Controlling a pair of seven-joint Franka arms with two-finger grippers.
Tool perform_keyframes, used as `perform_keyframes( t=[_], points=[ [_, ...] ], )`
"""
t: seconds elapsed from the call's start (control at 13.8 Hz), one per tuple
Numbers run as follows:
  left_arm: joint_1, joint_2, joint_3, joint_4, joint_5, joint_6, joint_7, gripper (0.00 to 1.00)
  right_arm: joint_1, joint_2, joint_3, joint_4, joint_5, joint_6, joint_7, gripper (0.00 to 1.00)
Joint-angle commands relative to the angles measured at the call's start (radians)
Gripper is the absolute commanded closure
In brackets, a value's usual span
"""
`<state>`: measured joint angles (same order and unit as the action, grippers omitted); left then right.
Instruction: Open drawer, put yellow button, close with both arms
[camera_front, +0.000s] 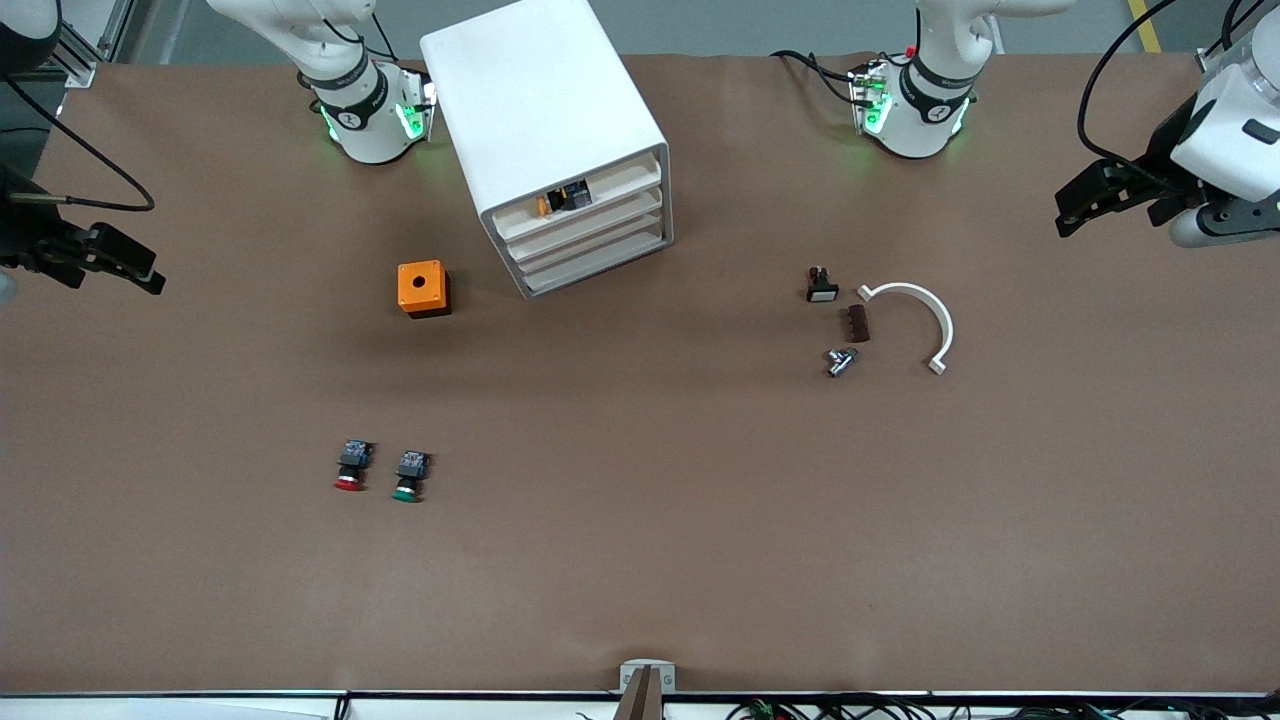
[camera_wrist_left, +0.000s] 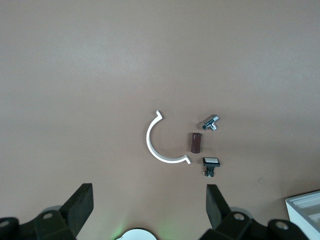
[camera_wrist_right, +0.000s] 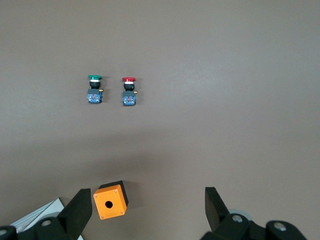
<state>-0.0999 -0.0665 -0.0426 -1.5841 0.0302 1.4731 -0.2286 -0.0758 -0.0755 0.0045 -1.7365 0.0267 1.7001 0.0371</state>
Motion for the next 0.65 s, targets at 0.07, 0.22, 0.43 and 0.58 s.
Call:
perform_keyframes(
  t=[0.07, 0.22, 0.43, 0.58],
  points=[
    [0.005, -0.006, 0.006, 0.009, -0.009, -0.01, 0.017, 0.01, -0.012, -0.015, 0.009, 0.0, -0.005, -0.008, -0.011, 0.0],
    [0.005, -0.004, 0.006, 0.024, -0.012, -0.01, 0.018, 0.01, -0.009, -0.015, 0.011, 0.0, -0.005, -0.008, -0.01, 0.0],
    [0.005, 0.01, 0.006, 0.039, -0.004, -0.01, 0.012, 0.01, -0.007, -0.015, 0.012, 0.0, -0.005, -0.01, -0.005, 0.0],
    [0.008, 0.01, 0.006, 0.035, -0.003, -0.019, 0.017, 0.01, -0.007, -0.015, 0.012, -0.001, -0.005, -0.01, -0.005, 0.0]
  ],
)
